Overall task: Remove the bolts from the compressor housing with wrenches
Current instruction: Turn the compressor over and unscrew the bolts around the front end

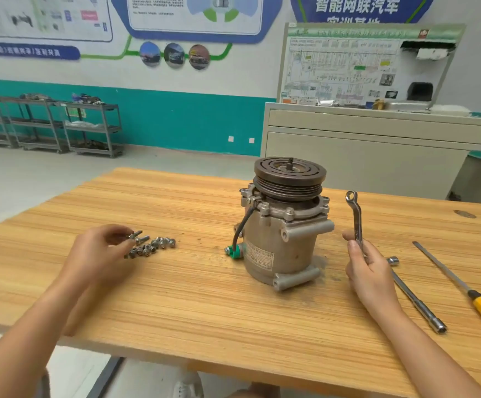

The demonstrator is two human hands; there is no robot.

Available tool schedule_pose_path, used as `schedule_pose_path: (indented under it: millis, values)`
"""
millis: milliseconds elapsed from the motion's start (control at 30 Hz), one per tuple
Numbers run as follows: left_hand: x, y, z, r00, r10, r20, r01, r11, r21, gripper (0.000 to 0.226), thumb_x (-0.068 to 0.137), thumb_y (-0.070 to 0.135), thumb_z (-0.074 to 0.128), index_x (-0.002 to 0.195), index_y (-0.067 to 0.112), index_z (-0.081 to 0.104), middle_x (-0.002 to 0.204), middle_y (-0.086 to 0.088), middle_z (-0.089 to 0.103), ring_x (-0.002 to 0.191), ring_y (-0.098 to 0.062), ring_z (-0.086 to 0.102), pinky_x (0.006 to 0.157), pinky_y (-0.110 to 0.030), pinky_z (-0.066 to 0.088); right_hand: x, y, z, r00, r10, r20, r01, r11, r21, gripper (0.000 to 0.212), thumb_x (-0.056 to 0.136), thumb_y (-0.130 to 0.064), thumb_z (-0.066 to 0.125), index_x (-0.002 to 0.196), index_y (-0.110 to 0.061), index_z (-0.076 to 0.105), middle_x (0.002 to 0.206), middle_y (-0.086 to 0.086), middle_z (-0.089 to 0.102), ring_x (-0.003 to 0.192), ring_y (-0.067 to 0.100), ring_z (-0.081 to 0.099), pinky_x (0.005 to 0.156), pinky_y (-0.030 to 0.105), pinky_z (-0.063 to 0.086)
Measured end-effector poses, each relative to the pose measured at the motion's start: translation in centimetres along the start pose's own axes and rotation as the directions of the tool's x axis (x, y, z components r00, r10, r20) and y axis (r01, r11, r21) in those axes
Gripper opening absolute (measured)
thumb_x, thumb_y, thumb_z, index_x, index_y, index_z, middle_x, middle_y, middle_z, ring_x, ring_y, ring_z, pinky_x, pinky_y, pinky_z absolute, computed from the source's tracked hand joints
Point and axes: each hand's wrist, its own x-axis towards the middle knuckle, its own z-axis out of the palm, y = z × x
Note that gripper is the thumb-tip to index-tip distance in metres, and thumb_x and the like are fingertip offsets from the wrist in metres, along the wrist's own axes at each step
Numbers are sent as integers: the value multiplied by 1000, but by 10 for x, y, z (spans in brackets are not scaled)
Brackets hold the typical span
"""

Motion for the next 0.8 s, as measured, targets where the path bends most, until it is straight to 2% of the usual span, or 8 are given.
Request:
schedule_pose_path:
  millis: [100,267,400,500,600,667,733,800]
  values:
    - [3,-28,-1,998,-29,-59,37,989,141,20,83,9,68,102,4,71,101,-13,71,96,-26,64,80,-33,44,0,3,-2,1000,8,-2,-8,1000,-1,23,96,-31,39,111,-30,57,51,-6,36,47,15,36,48,27,31]
    - [15,-48,-1,996,-94,10,88,961,261,19,83,17,70,101,12,73,106,-9,70,103,-29,60,78,-33,41,0,4,-4,1000,19,0,-19,1000,-13,21,96,-32,40,107,-33,58,48,-10,36,46,12,36,42,22,30]
    - [20,-50,4,990,-101,100,66,948,311,21,86,21,66,106,16,71,114,-8,67,107,-28,58,87,-37,44,-1,4,-4,1000,17,0,-17,1000,-7,20,96,-30,41,106,-28,59,43,-9,37,40,5,34,38,16,28]
    - [19,-49,5,986,-120,116,78,948,310,24,89,26,63,110,18,69,121,-8,62,111,-29,56,94,-42,43,-4,-1,-5,1000,16,-3,-16,1000,-13,19,95,-28,43,102,-26,60,44,-11,42,43,3,37,46,19,31]
    - [12,-33,10,999,-49,2,48,978,201,27,91,25,60,114,13,67,125,-12,58,110,-32,55,92,-42,41,-10,-17,-3,999,14,-35,-13,1000,10,14,91,-34,50,92,-25,61,60,-13,49,55,3,44,53,21,33]
    - [8,-7,18,995,67,-79,-63,997,49,27,93,25,57,115,12,66,123,-8,59,105,-24,56,84,-37,41,-19,-34,4,996,-6,-89,8,1000,30,8,84,-37,59,89,-30,59,72,-14,56,61,-5,51,56,13,38]
    - [7,34,34,982,177,-61,-184,973,-142,29,95,27,52,119,15,62,117,5,60,96,-12,56,75,-27,43,-31,-53,16,993,-5,-114,17,994,105,20,74,-41,66,89,-33,55,66,-16,54,53,-7,48,49,5,37]
    - [7,80,56,958,285,17,-269,921,-283,35,96,31,46,128,18,55,117,17,53,101,-3,52,75,-14,40,-43,-71,30,995,24,-97,-5,982,188,37,62,-50,69,91,-35,51,51,-15,50,44,-2,41,41,9,34]
